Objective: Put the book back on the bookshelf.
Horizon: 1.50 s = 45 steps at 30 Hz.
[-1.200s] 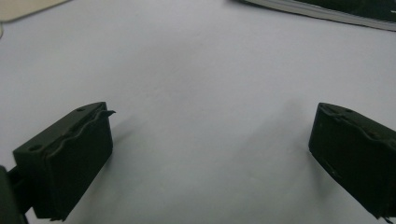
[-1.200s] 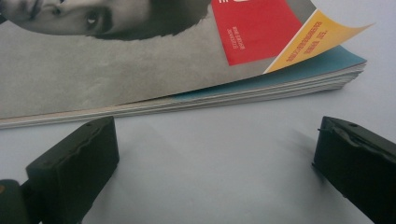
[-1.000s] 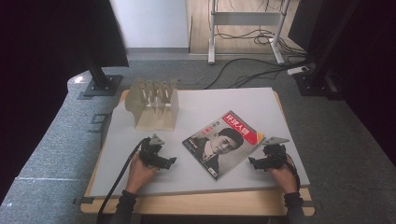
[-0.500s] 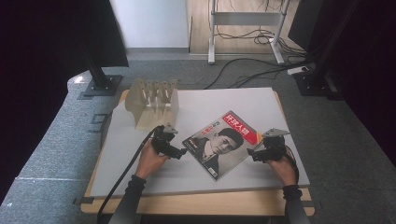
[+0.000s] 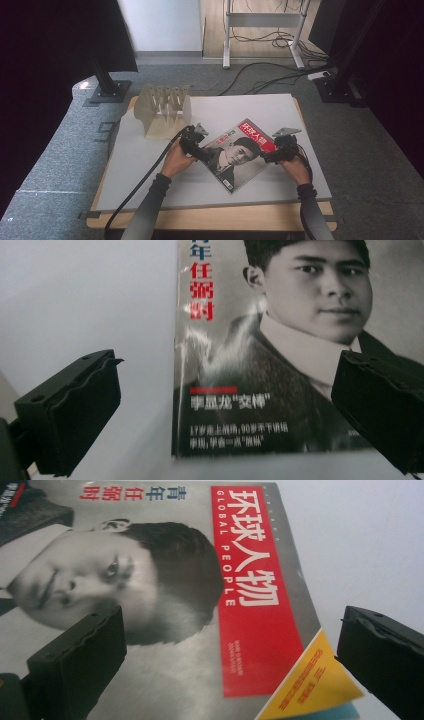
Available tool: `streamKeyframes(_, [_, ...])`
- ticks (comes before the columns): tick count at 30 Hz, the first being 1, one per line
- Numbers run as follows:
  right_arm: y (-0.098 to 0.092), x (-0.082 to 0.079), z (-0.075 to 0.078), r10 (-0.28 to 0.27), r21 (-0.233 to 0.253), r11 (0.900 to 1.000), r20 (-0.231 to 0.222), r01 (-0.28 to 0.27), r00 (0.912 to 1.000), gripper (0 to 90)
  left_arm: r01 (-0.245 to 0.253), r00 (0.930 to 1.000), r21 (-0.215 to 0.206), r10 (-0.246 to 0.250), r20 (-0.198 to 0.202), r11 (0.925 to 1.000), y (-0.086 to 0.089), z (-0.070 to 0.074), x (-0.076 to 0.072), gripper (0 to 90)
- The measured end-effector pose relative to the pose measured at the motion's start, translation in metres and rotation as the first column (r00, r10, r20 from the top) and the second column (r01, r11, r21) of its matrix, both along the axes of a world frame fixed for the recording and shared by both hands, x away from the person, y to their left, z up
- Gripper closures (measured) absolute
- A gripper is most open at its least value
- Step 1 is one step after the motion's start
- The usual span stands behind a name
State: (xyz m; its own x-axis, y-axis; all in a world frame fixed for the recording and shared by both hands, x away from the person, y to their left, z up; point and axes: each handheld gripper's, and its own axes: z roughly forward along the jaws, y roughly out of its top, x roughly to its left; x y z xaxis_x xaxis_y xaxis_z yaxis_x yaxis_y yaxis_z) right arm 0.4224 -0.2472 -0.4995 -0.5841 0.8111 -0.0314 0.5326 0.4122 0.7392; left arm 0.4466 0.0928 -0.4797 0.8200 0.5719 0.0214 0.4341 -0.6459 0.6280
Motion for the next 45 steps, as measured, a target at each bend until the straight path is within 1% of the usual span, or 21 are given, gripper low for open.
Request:
streamKeyframes(1, [0.000, 0.000, 0.000, 0.000, 0.000, 1.000, 0.000, 0.000, 1.0000, 0.0, 0.000, 1.0000, 0.000, 0.000, 0.000, 1.0000, 0.000, 0.000, 0.000, 0.0])
streamKeyframes(2, [-0.001, 0.007, -0.003, 0.001, -0.005, 1.000, -0.006, -0.001, 1.0000, 0.0, -0.005, 1.0000, 0.002, 0.005, 0.002, 1.0000, -0.003, -0.003, 0.006, 0.0])
streamKeyframes(3, [-0.002, 0.009, -0.004, -0.001, -0.005, 1.000, -0.009, 0.001, 1.0000, 0.0, -0.005, 1.0000, 0.002, 0.005, 0.002, 1.0000, -0.003, -0.003, 0.006, 0.0])
streamKeyframes(4, [-0.004, 0.013, -0.006, -0.002, -0.008, 1.000, -0.013, 0.002, 0.9999, 0.0, -0.011, 0.9999, -0.002, 0.011, -0.010, 0.9999, -0.006, -0.008, 0.013, 0.0])
streamKeyframes(6, [-0.006, 0.018, -0.010, -0.008, -0.008, 1.000, -0.017, 0.008, 0.9998, 0.0, -0.013, 0.9999, 0.004, 0.013, -0.006, 0.9999, -0.008, -0.014, 0.017, 0.0])
streamKeyframes(8, [-0.008, 0.021, -0.012, -0.009, -0.009, 1.000, -0.026, 0.008, 0.9996, 0.0, -0.013, 0.9999, -0.001, 0.013, -0.007, 0.9999, -0.010, -0.017, 0.019, 0.0])
streamKeyframes(10, [-0.012, 0.028, -0.019, -0.009, -0.007, 1.000, -0.040, 0.009, 0.9992, 0.0, -0.011, 0.9996, -0.023, 0.010, -0.026, 0.9997, -0.012, -0.025, 0.023, 0.0])
streamKeyframes(12, [-0.013, 0.029, -0.020, -0.006, -0.005, 1.000, -0.044, 0.005, 0.9990, 0.0, -0.011, 0.9996, -0.017, 0.011, -0.027, 0.9998, -0.013, -0.028, 0.023, 0.0])
streamKeyframes(15, [-0.013, 0.033, -0.027, 0.022, 0.003, 1.000, -0.068, -0.022, 0.9974, 0.0, 0.005, 0.9986, -0.006, -0.005, -0.052, 1.0000, -0.017, -0.038, 0.024, 0.0])
streamKeyframes(16, [-0.013, 0.033, -0.028, 0.029, 0.009, 1.000, -0.072, -0.028, 0.9970, 1.1, 0.010, 0.9982, -0.009, -0.010, -0.059, 0.9999, -0.018, -0.040, 0.024, 0.0])
streamKeyframes(17, [-0.013, 0.034, -0.030, 0.038, 0.015, 0.999, -0.086, -0.037, 0.9956, 2.9, 0.016, 0.9971, -0.026, -0.018, -0.075, 0.9995, -0.018, -0.041, 0.023, 0.0])
streamKeyframes(18, [-0.013, 0.034, -0.030, 0.038, 0.015, 0.999, -0.086, -0.037, 0.9956, 2.9, 0.016, 0.9971, -0.026, -0.018, -0.075, 0.9995, -0.018, -0.041, 0.023, 0.0])
streamKeyframes(19, [-0.015, 0.033, -0.031, 0.040, 0.040, 0.999, -0.091, -0.037, 0.9951, 3.7, 0.038, 0.9961, -0.031, -0.040, -0.079, 0.9988, -0.020, -0.042, 0.021, 0.0])
streamKeyframes(23, [-0.014, 0.029, -0.032, 0.036, 0.049, 0.998, -0.077, -0.032, 0.9964, 6.0, 0.058, 0.9949, -0.029, -0.060, -0.081, 0.9979, -0.023, -0.042, 0.015, 0.0])
streamKeyframes(28, [-0.014, 0.025, -0.031, 0.033, 0.050, 0.998, -0.082, -0.029, 0.9961, 7.0, 0.052, 0.9953, -0.023, -0.054, -0.081, 0.9984, -0.023, -0.042, 0.010, 0.0])
streamKeyframes(31, [-0.014, 0.019, -0.031, 0.041, 0.051, 0.998, -0.079, -0.037, 0.9961, 7.0, 0.052, 0.9952, -0.028, -0.054, -0.082, 0.9983, -0.022, -0.042, 0.006, 0.0])
streamKeyframes(32, [-0.013, 0.013, -0.032, 0.041, 0.060, 0.998, -0.075, -0.037, 0.9964, 6.9, 0.053, 0.9951, -0.028, -0.055, -0.082, 0.9982, -0.021, -0.042, 0.004, 0.0])
streamKeyframes(34, [-0.012, 0.008, -0.033, 0.046, 0.062, 0.997, -0.071, -0.042, 0.9964, 6.9, 0.054, 0.9948, -0.021, -0.056, -0.085, 0.9983, -0.020, -0.042, 0.000, 0.0])
streamKeyframes(36, [-0.010, 0.003, -0.032, 0.055, 0.059, 0.997, -0.070, -0.051, 0.9961, 6.9, 0.059, 0.9943, -0.014, -0.060, -0.088, 0.9982, -0.017, -0.041, -0.007, 0.0])
streamKeyframes(41, [-0.005, -0.012, -0.033, 0.068, 0.058, 0.996, -0.070, -0.064, 0.9953, 6.6, 0.066, 0.9948, -0.028, -0.068, -0.076, 0.9974, -0.008, -0.042, -0.023, 0.0])
streamKeyframes(45, [0.001, -0.026, -0.033, 0.088, 0.053, 0.995, -0.067, -0.084, 0.9939, 6.4, 0.069, 0.9947, -0.035, -0.072, -0.073, 0.9970, 0.000, -0.043, -0.040, 0.0])
